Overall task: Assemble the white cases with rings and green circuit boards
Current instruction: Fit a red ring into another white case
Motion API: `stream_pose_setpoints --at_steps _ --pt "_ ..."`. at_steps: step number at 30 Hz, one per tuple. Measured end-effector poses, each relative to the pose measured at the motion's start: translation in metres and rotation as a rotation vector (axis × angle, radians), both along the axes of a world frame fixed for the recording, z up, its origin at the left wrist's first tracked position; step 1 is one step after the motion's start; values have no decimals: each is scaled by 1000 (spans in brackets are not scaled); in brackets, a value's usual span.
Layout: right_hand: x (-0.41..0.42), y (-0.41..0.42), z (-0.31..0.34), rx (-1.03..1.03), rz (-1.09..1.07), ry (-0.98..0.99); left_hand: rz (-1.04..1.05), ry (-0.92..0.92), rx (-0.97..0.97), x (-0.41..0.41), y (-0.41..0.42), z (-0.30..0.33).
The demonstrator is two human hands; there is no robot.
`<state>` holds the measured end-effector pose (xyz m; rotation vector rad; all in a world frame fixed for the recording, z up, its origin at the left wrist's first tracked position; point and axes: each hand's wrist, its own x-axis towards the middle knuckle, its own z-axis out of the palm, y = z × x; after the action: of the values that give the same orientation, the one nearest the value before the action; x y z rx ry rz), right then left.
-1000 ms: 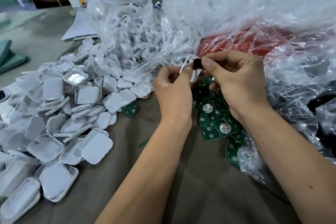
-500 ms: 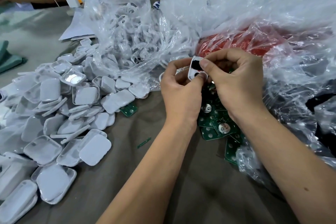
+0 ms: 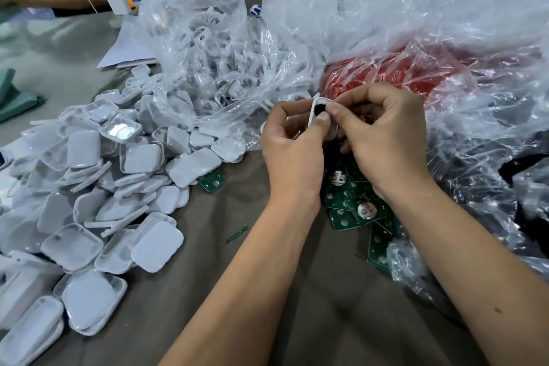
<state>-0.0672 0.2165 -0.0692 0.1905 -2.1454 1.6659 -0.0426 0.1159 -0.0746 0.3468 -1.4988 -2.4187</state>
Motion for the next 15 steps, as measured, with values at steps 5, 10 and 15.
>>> stream_pose_setpoints --at_steps 5,10,15 --pt "1 0 0 -115 38 -43 6 -11 39 -2 -2 1" --pt "-2 6 6 -319 204 -280 0 12 5 -1 -5 3" --pt "-4 12 8 -340 240 -354 -18 29 -38 0 -5 4"
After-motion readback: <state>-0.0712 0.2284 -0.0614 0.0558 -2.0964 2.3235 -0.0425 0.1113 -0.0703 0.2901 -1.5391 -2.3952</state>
